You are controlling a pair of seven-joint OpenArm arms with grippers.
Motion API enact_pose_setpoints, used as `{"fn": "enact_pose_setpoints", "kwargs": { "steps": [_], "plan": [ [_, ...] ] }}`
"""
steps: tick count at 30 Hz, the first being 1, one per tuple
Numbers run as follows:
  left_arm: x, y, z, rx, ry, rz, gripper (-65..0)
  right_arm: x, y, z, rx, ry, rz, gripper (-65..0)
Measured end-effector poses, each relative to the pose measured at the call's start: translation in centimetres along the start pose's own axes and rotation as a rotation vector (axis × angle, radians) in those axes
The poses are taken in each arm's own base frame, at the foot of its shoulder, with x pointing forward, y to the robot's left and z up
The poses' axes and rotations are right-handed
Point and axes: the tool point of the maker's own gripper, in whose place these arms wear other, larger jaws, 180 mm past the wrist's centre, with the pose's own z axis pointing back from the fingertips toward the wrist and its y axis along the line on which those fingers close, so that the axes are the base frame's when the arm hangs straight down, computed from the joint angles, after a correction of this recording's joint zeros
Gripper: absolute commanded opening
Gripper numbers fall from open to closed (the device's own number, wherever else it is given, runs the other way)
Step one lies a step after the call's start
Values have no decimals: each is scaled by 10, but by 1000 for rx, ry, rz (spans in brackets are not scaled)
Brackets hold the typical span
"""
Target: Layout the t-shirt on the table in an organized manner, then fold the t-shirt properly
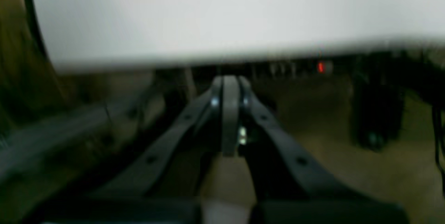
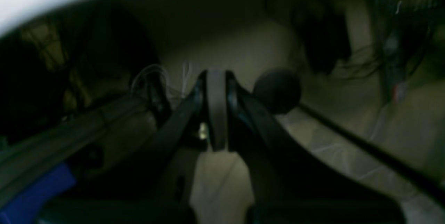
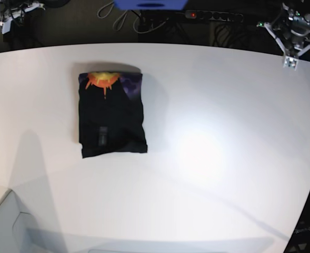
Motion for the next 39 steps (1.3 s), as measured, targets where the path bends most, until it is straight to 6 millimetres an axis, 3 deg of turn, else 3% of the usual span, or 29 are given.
{"fn": "enact_pose_setpoints", "kwargs": {
  "steps": [3,6,12,15,18,24,29,33,37,39],
  "plan": [
    [-30,-6,4,-13,66,19,-649,-26,-10,-12,12,73,-37,-650],
    [-43,-15,5,-36,66,33,-649,-45,-18,-23,6,99,-40,-650],
    [-95,-63,-18,-176,115,153,-649,-81,18,-59,96,161,-57,-650],
    [-121,-85,-38,-244,143,229,-649,-99,23,-71,106,227,-55,-650],
    [-136,-96,-62,-298,162,282,-649,-109,41,-88,138,260,-56,-650],
    [-148,-102,-104,-350,161,407,-649,-124,64,-117,188,303,-58,-650],
    [-153,-125,-136,-413,165,516,-649,-136,89,-133,250,310,-124,-650],
    [-141,-139,-154,-443,126,575,-649,-132,93,-141,263,260,-151,-650],
    [-129,-157,-160,-477,95,602,-649,-138,95,-141,267,220,-188,-650],
    [-137,-152,-172,-357,132,557,-649,-134,100,-143,276,162,-200,-650]
  ]
}}
